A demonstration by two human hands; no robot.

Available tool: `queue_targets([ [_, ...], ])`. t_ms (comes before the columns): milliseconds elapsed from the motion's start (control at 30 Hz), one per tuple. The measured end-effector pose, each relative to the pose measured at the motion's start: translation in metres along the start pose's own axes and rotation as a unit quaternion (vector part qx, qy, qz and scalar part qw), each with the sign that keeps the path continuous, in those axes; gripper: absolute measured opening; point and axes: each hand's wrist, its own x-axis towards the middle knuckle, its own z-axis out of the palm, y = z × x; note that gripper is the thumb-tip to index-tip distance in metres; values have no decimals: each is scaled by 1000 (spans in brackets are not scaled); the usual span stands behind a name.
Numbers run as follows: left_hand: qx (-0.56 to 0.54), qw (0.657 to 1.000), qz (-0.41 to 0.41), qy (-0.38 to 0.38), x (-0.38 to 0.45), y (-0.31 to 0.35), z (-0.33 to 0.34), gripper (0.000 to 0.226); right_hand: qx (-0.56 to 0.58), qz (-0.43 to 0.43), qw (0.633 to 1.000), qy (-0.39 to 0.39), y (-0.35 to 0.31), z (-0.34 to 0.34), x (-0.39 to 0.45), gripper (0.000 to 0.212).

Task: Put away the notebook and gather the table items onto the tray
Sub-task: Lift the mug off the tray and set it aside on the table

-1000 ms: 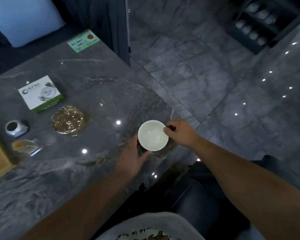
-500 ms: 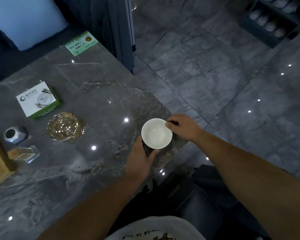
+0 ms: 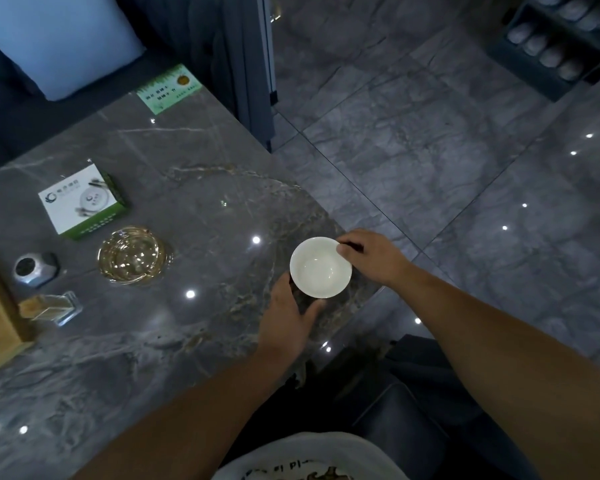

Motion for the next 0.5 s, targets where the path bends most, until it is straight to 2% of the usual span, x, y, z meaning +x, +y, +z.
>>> queue_targets([
  [133, 21, 999, 22, -33, -1, -1, -8, 74, -13, 13, 1000, -3, 0, 1, -2, 42],
  [233, 95, 993, 23, -61, -3, -8, -16, 72, -52, 14, 999, 5, 0, 0, -6, 51],
  [333, 201, 975, 44, -89, -9, -21, -29, 61, -101, 24, 993, 60, -4, -1, -12, 47],
  [433, 275, 954, 79, -85, -17, -37, -49, 53, -155, 49, 979, 122, -15, 1, -18, 41],
  [500, 336, 934, 96, -72, -23, -50, -66, 53, -187, 36, 971, 145, -25, 5, -23, 39],
])
